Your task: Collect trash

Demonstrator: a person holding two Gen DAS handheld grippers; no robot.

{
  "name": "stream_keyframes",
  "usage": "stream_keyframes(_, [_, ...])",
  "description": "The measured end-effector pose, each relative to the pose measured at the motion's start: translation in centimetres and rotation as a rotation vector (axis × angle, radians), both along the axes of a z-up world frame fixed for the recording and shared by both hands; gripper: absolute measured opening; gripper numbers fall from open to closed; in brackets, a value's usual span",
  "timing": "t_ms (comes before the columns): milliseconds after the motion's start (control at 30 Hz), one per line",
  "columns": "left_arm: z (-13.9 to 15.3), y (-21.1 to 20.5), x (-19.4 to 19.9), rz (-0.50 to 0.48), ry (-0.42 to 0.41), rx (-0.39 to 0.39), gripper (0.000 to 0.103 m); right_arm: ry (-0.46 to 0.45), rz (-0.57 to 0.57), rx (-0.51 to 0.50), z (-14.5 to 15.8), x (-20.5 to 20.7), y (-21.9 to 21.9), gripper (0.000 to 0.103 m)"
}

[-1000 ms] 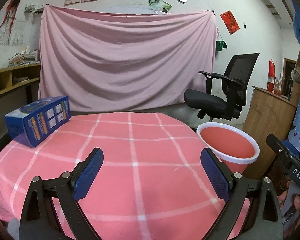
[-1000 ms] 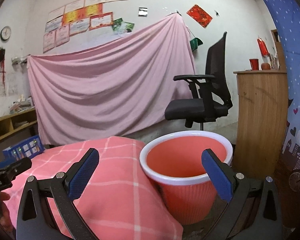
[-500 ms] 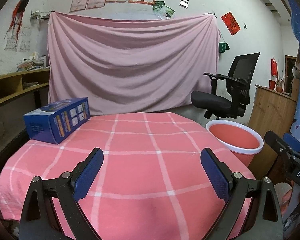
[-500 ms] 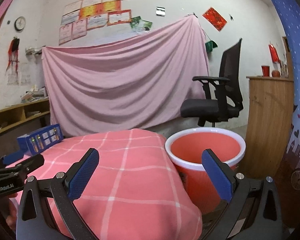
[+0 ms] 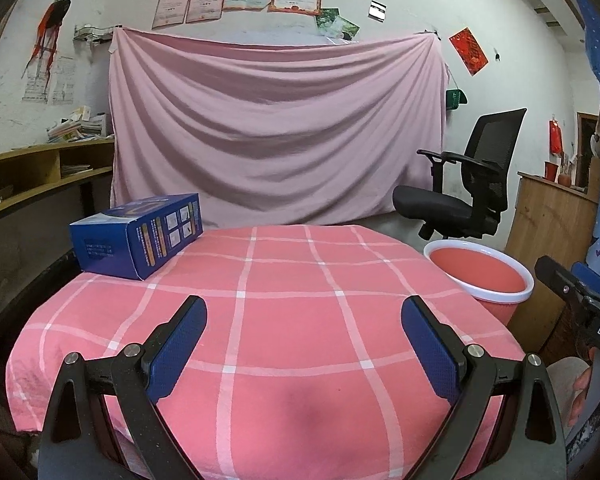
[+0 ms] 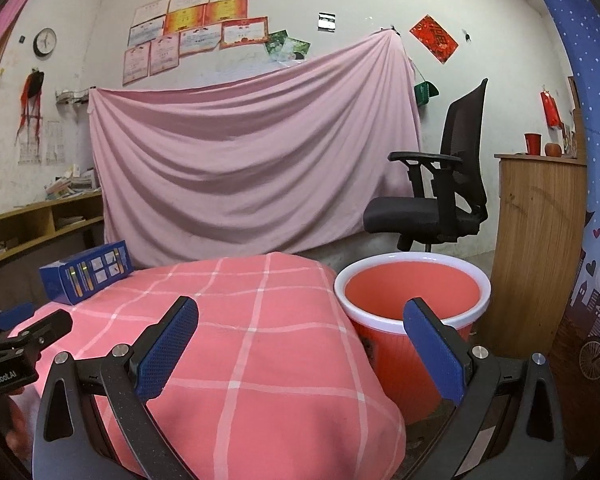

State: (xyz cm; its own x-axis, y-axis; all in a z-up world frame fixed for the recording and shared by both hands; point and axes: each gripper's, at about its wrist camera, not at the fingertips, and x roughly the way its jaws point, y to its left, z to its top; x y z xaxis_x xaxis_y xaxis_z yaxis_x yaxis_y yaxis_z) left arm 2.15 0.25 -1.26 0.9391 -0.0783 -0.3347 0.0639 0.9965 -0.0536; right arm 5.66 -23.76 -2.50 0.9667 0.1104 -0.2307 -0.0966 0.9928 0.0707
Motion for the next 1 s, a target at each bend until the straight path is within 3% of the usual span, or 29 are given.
stream_keyframes(1000, [-0.02,0.26,-0.21,0.003,-0.007,0.001,0.095,0.013,0.021,-0.022,-0.25,0.2,0.56,0.103])
